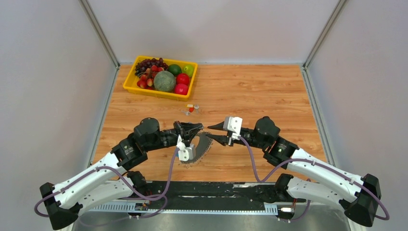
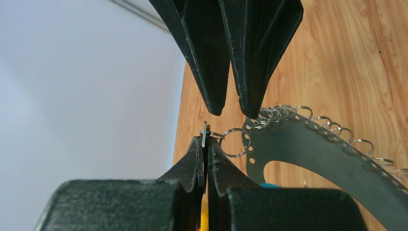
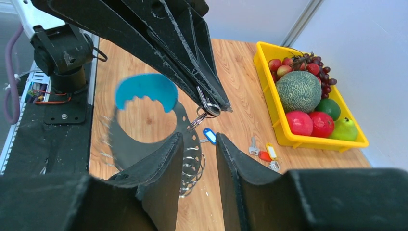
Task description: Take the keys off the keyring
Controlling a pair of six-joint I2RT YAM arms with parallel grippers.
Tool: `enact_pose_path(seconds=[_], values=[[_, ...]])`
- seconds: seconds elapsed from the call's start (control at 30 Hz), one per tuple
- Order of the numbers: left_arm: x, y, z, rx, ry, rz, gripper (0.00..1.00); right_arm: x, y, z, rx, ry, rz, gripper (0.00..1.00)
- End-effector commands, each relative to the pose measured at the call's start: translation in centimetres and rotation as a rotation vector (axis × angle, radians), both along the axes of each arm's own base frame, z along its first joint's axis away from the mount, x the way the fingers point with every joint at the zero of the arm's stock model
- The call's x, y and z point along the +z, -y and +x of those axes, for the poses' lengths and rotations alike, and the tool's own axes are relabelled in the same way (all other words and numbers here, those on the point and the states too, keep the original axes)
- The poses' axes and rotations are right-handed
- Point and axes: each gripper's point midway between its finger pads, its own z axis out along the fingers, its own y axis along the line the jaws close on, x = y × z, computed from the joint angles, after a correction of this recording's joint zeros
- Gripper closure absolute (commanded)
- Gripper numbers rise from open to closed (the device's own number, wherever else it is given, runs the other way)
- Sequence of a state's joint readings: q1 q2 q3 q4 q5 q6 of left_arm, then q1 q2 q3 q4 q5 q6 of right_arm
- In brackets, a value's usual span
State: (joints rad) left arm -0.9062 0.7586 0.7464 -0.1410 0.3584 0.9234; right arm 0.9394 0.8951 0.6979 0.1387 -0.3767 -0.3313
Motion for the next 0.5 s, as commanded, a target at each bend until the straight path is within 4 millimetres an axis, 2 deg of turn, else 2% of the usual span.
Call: enact_pose_path(seconds=[0.0, 0.47], values=[[2.2, 0.1, -0.8, -0.051, 0.073, -0.055, 1.00, 1.7, -0.6, -1.0, 0.070, 0.042, 0.053, 0.64], [2.7, 0.2, -1.6, -0.092, 0.078, -0.073, 1.00, 1.1, -1.8, -1.5, 0.138, 0.024, 0.031, 0.73]])
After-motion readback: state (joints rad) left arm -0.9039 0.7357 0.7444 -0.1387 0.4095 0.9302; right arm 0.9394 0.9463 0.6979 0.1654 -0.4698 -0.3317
